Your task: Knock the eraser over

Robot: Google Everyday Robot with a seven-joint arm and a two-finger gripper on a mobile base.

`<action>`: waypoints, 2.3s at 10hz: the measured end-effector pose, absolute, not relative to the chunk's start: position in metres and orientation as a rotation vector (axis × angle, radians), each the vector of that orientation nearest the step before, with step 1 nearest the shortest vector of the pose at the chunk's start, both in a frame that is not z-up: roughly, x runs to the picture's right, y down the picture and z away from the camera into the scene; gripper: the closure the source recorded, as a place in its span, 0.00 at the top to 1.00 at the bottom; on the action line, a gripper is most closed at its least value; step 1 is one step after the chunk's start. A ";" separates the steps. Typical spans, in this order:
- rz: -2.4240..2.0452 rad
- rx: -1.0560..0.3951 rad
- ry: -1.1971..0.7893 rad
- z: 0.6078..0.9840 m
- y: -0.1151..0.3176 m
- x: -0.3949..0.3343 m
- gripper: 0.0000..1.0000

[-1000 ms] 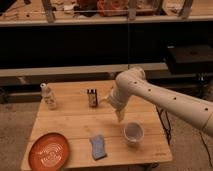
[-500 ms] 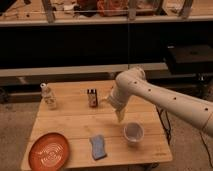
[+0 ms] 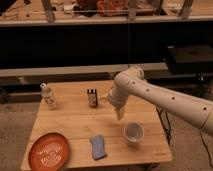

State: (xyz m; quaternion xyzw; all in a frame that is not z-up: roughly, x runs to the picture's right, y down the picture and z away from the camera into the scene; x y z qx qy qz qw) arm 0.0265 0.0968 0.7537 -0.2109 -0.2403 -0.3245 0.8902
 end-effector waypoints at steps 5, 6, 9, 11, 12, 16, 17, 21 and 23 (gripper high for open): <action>-0.688 -0.411 -0.480 0.757 0.093 0.025 0.80; -0.693 -0.404 -0.476 0.757 0.091 0.024 0.80; -0.705 -0.383 -0.466 0.759 0.089 0.023 0.80; -0.708 -0.376 -0.461 0.761 0.088 0.022 0.80; -0.711 -0.369 -0.458 0.762 0.087 0.021 0.80; -0.724 -0.342 -0.449 0.765 0.084 0.018 0.80; -0.727 -0.335 -0.447 0.766 0.084 0.017 0.80; -0.741 -0.305 -0.441 0.770 0.081 0.014 0.80; -0.747 -0.293 -0.438 0.772 0.079 0.013 0.80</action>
